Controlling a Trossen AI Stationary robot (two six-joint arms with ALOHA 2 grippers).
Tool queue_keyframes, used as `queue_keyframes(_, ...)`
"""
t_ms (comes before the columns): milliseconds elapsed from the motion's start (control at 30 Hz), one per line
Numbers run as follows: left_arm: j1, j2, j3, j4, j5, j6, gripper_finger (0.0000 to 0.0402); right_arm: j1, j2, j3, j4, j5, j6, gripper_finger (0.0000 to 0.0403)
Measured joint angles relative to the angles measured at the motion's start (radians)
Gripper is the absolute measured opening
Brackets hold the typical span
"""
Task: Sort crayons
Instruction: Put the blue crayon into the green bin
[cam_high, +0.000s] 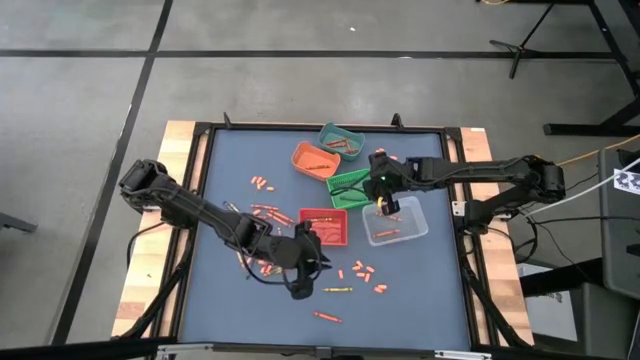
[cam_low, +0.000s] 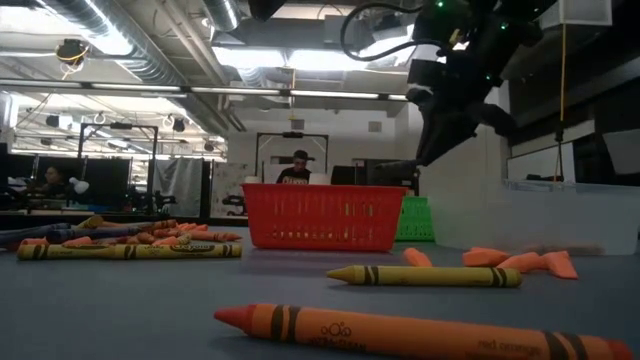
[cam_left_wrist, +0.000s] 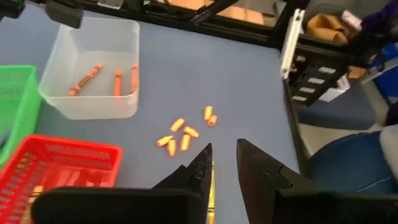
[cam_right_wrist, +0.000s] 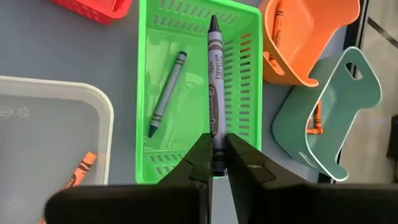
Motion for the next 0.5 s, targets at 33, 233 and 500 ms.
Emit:
queue_keyframes(33,-0.005,0.008,0.000,0.017,0.000,-0.010,0.0064,0.000,0.000,0.000,0.000,-0.003,0.000,0.0033)
queue_keyframes(233,-0.041,0.077,0.000,0.095,0.010,-0.017,0.0098,0.000,0.000,0.000,0.001,-0.008,0.000,0.0033)
queue_keyframes(500,-0.089,0.196,0.000,0.128,0.010,-0.013,0.0114,0.001,0.000,0.000,0.019,-0.007,0.000,0.0033)
